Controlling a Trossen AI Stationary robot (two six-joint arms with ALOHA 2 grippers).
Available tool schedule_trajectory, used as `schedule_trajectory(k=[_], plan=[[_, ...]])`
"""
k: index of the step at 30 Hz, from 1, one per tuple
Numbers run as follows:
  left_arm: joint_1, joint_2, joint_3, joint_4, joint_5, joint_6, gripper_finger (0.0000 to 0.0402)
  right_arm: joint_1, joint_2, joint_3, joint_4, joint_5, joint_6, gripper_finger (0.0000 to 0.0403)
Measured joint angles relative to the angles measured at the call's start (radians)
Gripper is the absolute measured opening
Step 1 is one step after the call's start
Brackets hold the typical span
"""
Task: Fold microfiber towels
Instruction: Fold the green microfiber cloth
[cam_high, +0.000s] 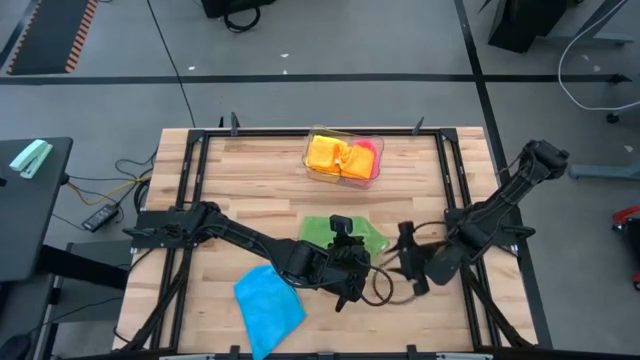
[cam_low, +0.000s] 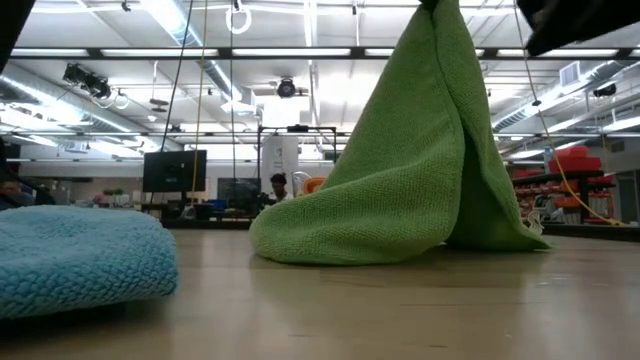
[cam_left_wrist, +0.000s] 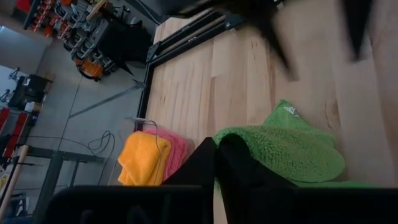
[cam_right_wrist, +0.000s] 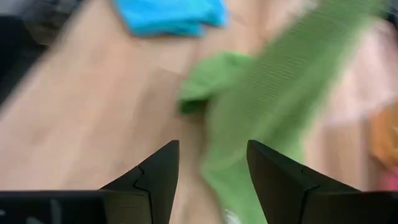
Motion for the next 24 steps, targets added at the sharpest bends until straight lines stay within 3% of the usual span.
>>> schedule_trajectory(k=[6,14,21,24], plan=[[0.000,0.000,0.000,0.000,0.000,0.000,0.0031,-0.030,-0.002,0.092,-0.145,0.177,0.120,0.0197],[0.000,0.000,0.000,0.000,0.000,-0.001,0.0011,0.059,-0.002,0.124,-0.251,0.513,0.195,0.0197],[0.000,0.000,0.000,0.000,0.000,-0.005,0.0035,0.103,-0.002,0.124,-0.251,0.547,0.193,0.0197],[0.000,0.000,0.000,0.000,0.000,-0.013,0.0029,0.103,-0.002,0.124,-0.251,0.504,0.206,0.0197]])
